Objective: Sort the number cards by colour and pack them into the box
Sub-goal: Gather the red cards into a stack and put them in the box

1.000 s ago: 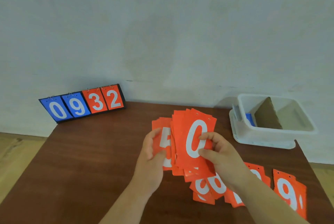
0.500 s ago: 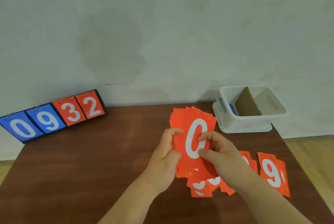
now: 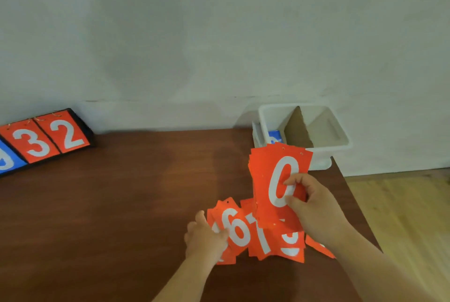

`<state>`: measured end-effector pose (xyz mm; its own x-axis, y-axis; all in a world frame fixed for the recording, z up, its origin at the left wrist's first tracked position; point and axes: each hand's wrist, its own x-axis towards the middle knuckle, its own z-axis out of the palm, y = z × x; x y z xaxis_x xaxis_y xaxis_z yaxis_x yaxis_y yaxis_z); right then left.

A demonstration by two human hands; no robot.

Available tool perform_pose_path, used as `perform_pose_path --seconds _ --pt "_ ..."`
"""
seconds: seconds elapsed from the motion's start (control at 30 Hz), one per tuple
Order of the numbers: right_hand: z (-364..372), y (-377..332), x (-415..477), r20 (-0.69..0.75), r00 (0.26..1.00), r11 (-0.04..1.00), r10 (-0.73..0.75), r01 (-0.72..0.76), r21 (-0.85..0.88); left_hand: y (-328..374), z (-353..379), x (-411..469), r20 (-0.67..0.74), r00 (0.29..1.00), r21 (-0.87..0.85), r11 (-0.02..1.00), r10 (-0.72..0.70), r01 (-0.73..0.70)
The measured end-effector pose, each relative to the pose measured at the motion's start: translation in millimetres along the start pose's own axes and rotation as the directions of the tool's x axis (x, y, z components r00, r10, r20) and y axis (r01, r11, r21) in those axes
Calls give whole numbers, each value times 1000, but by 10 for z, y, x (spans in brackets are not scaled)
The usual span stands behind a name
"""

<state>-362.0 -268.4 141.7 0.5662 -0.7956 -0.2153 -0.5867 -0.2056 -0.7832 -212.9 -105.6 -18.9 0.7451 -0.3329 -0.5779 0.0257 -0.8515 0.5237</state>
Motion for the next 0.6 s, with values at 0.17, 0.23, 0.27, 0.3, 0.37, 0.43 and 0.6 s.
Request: perform_pose_path --seconds 0.17,0.23,0.27,0.3,0.37,0.43,0.6 --pt "-214 319 151 69 998 1000 -7 8 -23 246 480 -93 -176 984 238 971 16 27" --pt "-265 407 170 102 995 999 -14 17 -36 265 576 -121 -218 976 260 964 4 54" --pt "-288 447 178 114 993 999 -13 18 -43 255 606 -132 -231 973 253 965 -15 75" --pt "-313 481 186 126 992 999 -10 16 -44 245 632 -143 -241 970 236 967 -37 96" --pt "-352 524 206 153 988 999 5 0 -32 213 654 -165 -259 962 182 973 -93 143" --pt "-372 545 224 179 984 1000 11 -6 -24 181 644 -182 -272 950 117 974 -157 194" --pt "-369 538 233 197 980 1000 1 -6 25 90 615 -238 -252 953 -14 985 -169 171"
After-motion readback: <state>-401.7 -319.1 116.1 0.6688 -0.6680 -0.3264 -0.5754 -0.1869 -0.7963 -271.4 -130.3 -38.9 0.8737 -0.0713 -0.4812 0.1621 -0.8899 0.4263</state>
